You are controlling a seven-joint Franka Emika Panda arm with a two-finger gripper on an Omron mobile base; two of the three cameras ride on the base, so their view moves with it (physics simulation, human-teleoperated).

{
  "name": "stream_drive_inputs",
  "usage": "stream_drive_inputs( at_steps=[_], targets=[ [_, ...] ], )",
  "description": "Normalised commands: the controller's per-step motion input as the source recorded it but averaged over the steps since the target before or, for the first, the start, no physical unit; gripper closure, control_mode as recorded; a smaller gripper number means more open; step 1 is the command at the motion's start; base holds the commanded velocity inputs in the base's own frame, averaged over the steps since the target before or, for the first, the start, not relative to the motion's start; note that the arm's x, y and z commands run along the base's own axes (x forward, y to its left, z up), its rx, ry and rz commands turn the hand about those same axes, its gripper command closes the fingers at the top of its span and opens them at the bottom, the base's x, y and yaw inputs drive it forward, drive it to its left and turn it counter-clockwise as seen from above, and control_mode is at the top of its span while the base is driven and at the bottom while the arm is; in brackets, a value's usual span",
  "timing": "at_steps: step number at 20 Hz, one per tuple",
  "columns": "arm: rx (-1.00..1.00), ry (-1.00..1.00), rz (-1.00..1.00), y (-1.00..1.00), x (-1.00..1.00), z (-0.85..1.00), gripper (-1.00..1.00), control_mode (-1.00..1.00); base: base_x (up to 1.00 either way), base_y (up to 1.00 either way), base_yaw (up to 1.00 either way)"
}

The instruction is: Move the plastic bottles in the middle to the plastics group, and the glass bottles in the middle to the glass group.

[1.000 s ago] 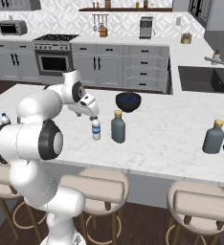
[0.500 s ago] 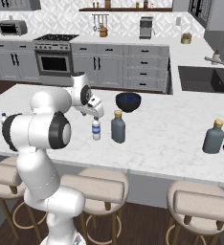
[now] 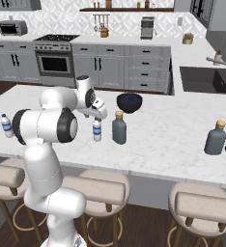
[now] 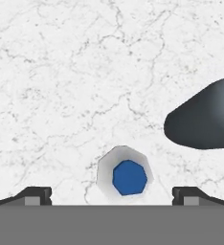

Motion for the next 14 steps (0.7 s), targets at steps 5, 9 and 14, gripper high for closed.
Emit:
stream_drive_inputs(
  at_steps=[5, 9, 14],
  targets=[
    [0.0, 0.0, 0.0, 0.0, 0.0, -0.12, -1.0, -1.0, 0.0, 0.0, 0.0],
    [0.0, 0.0, 0.0, 0.0, -0.09, -0.01, -1.0, -1.0, 0.0, 0.0, 0.0],
    [0.0, -0.01, 0.0, -0.11, -0.26, -0.02, -1.0, -1.0, 0.0, 0.0, 0.0]
  ],
)
